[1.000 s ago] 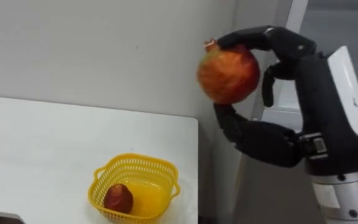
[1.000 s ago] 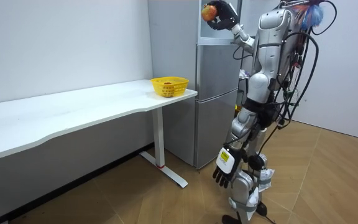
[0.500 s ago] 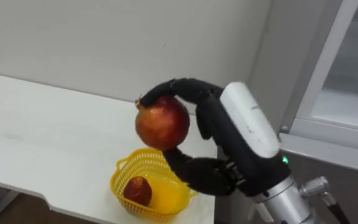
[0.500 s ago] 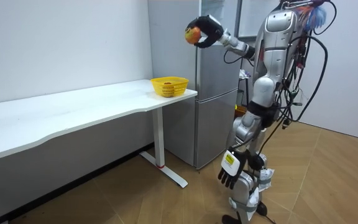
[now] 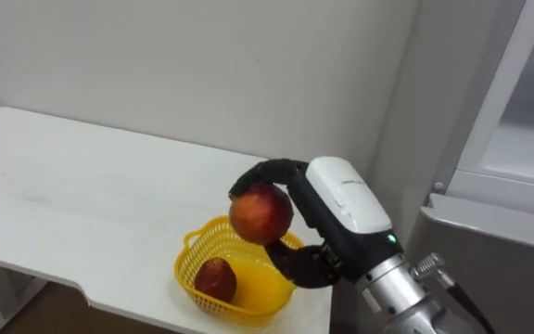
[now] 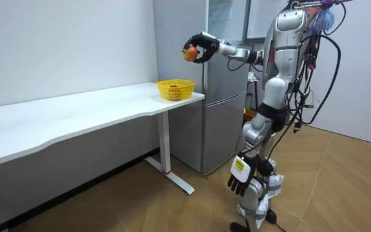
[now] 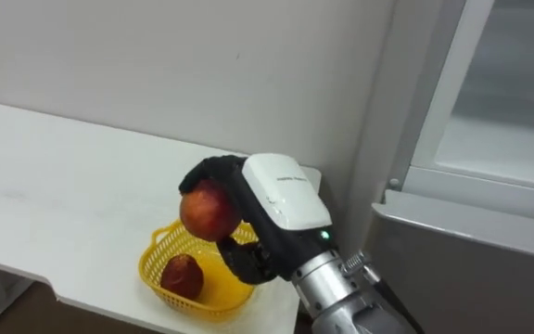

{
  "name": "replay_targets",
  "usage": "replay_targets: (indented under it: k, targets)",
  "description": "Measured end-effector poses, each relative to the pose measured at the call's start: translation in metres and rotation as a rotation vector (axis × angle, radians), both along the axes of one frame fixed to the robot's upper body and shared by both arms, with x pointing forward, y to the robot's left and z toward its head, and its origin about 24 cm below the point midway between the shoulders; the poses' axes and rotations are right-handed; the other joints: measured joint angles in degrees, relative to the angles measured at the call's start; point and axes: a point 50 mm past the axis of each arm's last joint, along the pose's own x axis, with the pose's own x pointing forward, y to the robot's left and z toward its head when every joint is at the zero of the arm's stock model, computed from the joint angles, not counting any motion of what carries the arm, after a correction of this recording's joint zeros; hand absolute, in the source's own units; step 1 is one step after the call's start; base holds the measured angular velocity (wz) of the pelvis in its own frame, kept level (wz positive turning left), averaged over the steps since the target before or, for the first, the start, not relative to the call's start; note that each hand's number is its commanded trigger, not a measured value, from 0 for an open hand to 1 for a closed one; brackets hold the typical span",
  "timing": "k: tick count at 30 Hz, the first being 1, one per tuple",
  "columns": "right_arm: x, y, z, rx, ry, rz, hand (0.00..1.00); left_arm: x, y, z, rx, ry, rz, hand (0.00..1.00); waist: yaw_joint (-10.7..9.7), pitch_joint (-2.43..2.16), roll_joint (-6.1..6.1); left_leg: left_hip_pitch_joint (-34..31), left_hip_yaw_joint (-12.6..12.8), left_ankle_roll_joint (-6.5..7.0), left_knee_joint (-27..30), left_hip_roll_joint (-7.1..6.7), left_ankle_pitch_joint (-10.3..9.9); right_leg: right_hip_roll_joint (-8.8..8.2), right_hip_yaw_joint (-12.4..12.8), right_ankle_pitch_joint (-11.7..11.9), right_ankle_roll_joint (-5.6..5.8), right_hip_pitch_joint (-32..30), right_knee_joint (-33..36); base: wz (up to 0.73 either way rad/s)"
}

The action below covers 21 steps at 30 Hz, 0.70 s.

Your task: Retrieve from the upper fridge

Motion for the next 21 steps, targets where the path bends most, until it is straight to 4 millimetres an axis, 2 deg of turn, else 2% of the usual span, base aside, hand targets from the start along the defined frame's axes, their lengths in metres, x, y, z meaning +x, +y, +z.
replay_targets:
  k: [2, 6, 9, 17, 21]
  targets:
    - [0.005, -0.005, -0.013, -0.025, 0.056, -0.035, 1.00, 0.002, 0.000, 0.000, 0.002, -0.009, -0.003, 0.00, 0.5, -0.13, -0.40, 0.0, 0.0, 0.00, -0.1, -0.01, 0.0, 0.01, 0.1, 0.0, 0.00, 0.0, 0.0, 0.05]
    - [0.011, -0.014, -0.030, -0.073, 0.121, -0.096, 1.00, 0.002, 0.001, 0.001, 0.007, -0.010, -0.001, 0.00, 1.5, 0.09, -1.14, -0.1, -0.2, 0.01, -0.1, -0.04, 0.0, -0.02, 0.1, 0.0, 0.00, 0.0, 0.0, 0.00]
    - [0.011, -0.014, -0.031, -0.102, 0.107, -0.103, 1.00, 0.001, 0.003, 0.001, 0.009, -0.006, 0.000, 0.00, 1.5, 0.27, -1.28, -0.3, -0.4, 0.01, -0.3, -0.05, 0.0, -0.03, -0.3, 0.0, 0.01, -0.1, 0.0, 0.03]
    - [0.012, -0.016, -0.033, -0.111, 0.117, -0.118, 1.00, 0.006, 0.005, 0.003, 0.017, -0.015, -0.003, 0.00, 1.5, 0.31, -1.43, -0.3, -1.2, 0.02, -0.2, -0.25, 0.0, -0.21, -1.3, 0.0, 0.06, 0.2, 0.0, 0.05]
    - [0.013, -0.016, -0.034, -0.113, 0.119, -0.120, 1.00, 0.007, 0.006, 0.003, 0.020, -0.021, -0.004, 0.00, 2.2, 0.33, -1.46, -0.3, -1.2, 0.05, -0.2, -0.31, 0.0, -0.27, -1.3, -0.1, 0.15, 0.1, 0.1, 0.00]
